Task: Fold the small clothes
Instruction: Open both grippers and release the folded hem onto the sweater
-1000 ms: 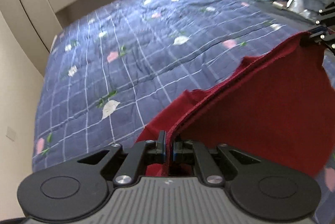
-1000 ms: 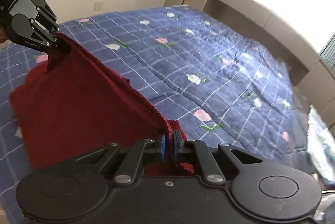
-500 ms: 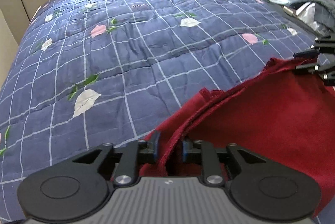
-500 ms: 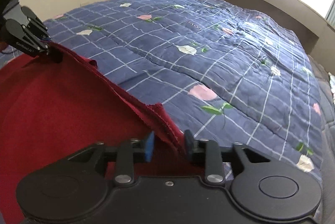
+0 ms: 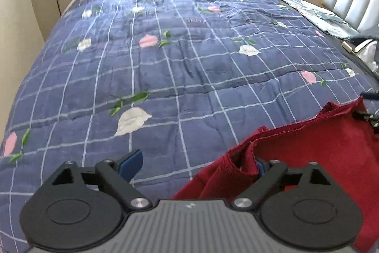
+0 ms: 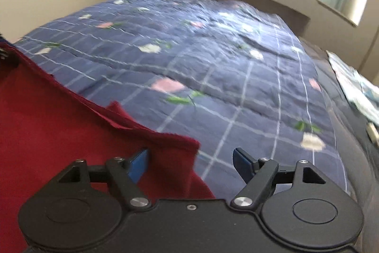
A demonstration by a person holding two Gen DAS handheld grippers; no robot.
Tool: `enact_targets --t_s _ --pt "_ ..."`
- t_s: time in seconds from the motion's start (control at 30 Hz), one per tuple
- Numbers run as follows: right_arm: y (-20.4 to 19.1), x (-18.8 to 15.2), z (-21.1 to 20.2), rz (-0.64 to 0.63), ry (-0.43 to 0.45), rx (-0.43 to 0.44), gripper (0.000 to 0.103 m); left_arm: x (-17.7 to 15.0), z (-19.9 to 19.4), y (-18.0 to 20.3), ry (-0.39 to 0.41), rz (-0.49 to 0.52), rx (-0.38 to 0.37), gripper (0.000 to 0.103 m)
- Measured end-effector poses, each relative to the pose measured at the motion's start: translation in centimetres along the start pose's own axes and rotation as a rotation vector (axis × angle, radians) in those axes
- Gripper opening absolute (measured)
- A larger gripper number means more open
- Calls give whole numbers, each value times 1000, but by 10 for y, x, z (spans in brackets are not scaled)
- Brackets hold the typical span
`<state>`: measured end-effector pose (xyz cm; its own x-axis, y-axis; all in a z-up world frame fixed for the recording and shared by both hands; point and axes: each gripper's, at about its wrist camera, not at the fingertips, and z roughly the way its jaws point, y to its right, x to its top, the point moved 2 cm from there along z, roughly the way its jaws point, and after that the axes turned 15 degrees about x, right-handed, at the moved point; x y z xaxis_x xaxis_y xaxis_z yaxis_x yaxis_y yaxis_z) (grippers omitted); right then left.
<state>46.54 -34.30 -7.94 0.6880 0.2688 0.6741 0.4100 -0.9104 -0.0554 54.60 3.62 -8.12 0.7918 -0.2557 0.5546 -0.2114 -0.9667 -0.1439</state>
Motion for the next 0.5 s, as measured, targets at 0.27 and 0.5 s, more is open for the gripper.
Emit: enact_targets --t_s 0.27,0.5 --pt "6 -11 4 37 37 -44 88 -4 8 -33 -58 -136 12 98" --pt "8 -12 -1 66 85 -94 90 -16 5 -33 11 -221 121 98"
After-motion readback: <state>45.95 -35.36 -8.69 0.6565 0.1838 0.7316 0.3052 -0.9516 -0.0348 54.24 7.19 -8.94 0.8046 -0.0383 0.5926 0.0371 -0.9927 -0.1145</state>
